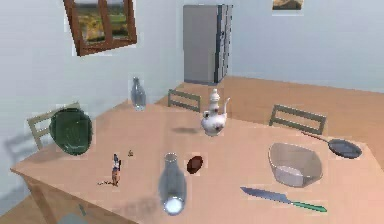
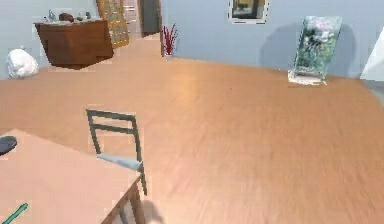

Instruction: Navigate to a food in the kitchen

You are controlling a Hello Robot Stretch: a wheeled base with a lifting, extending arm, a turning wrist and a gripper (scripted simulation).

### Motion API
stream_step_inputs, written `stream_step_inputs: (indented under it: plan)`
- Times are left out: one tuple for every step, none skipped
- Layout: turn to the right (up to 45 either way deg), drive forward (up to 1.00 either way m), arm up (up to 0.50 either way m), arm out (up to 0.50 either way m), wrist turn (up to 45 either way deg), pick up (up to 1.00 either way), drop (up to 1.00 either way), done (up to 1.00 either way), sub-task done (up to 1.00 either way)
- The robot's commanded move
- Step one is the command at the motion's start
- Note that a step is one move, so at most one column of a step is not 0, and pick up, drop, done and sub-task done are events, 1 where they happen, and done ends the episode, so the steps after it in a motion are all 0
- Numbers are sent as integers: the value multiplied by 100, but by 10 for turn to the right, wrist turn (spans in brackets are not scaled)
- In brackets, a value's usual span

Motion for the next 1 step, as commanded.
stream_step_inputs:
  plan:
    - [0,0,0,0,0,0,0,100,0]
